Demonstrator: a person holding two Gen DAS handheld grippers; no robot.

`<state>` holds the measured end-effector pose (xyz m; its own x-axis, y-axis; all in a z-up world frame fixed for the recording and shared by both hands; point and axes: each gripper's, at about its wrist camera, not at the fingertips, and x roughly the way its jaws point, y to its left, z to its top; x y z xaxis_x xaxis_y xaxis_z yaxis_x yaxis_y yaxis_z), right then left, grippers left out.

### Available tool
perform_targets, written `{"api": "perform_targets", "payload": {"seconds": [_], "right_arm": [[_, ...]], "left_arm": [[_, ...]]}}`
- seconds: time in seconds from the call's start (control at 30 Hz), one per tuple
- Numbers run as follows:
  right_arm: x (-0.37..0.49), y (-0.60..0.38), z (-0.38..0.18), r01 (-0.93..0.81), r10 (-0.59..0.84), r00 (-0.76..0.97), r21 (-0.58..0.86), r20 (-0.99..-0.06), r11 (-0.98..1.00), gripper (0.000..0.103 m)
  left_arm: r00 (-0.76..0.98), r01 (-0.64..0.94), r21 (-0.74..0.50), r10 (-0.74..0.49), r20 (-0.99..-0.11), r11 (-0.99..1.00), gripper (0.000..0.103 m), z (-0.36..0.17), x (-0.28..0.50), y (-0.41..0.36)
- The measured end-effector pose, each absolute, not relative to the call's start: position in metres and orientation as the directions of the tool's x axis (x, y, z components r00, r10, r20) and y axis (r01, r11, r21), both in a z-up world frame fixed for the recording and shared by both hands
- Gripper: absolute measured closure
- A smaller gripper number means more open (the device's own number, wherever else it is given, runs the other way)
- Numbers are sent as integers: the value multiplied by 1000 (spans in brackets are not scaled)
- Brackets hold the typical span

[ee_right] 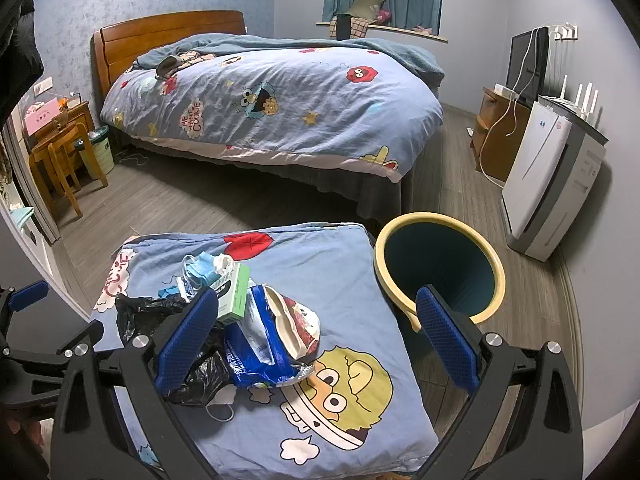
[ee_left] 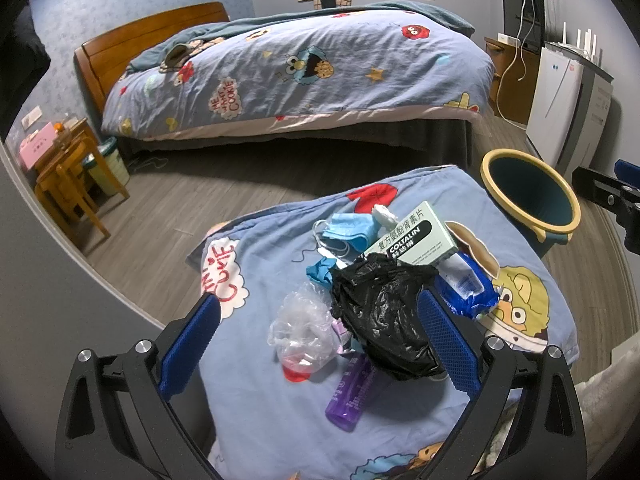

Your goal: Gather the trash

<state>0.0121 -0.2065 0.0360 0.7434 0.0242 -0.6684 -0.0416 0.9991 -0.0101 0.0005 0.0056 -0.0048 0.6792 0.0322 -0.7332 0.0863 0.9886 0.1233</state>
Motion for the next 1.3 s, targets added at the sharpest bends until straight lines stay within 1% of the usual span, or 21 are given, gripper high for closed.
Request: {"api": "perform_targets", "payload": {"seconds": [1.3], "right_arm": [[13, -209, 36, -41, 18, 740, -17, -673, 999, 6]], "left_arm": [[682, 86, 124, 32, -730, 989, 5, 1, -1, 5]]}}
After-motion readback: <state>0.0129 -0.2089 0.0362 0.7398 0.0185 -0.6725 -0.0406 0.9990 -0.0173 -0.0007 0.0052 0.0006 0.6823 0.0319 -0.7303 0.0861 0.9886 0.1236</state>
